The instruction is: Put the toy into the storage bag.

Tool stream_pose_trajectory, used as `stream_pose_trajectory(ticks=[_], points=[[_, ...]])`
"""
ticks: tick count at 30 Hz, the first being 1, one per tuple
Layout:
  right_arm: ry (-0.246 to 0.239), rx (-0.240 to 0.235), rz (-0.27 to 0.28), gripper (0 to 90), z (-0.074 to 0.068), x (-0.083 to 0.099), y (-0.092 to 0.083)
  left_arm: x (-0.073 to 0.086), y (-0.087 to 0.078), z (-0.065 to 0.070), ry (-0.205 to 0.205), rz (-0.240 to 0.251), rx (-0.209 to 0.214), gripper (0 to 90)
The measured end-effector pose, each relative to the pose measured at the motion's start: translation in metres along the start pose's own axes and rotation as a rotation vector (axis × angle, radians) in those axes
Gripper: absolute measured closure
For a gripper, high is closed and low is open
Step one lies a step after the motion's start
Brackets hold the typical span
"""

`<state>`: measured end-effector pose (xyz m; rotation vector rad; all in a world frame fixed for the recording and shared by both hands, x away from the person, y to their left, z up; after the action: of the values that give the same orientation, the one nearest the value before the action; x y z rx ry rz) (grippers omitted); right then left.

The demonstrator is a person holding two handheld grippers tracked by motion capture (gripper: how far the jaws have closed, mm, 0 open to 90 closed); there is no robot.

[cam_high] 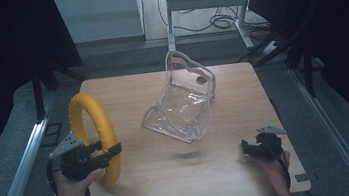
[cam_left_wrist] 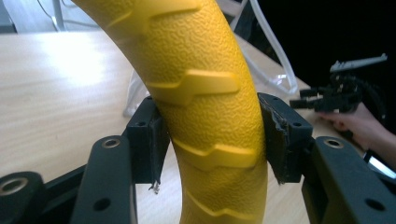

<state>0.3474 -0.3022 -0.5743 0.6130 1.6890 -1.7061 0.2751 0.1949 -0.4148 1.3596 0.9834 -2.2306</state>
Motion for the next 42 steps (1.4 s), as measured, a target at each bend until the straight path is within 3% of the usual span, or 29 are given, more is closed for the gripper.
stream_pose_trajectory(ticks=[11,16,24,32,42], points=[[0.0,0.0,0.001,15.7,0.0,0.0,0.0,-0.017,0.006,0.012,0.047,0.05,0.01,46.8],[0.001,0.0,0.001,15.7,0.0,0.0,0.0,-0.018,0.014,0.009,0.003,0.053,0.064,48.1],[0.0,-0.001,0.0,15.6,0.0,0.0,0.0,-0.016,0.013,0.006,-0.025,0.061,0.086,48.3],[-0.001,0.0,0.001,15.6,0.0,0.0,0.0,-0.027,0.005,0.008,-0.045,0.138,0.105,48.4],[0.002,-0.001,0.0,15.6,0.0,0.0,0.0,-0.036,0.006,0.013,-0.049,0.183,0.128,48.4]])
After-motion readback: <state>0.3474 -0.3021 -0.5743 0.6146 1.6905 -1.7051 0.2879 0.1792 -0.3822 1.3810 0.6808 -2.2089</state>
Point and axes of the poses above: each handheld gripper's, and its own axes: y roughly forward along the jaws, x roughly out of its underside, z roughly to its right, the point moved 5 cm from there along y, roughly forward along the jaws, and after that the axes turned 4 degrees about x, right-handed, at the moved point
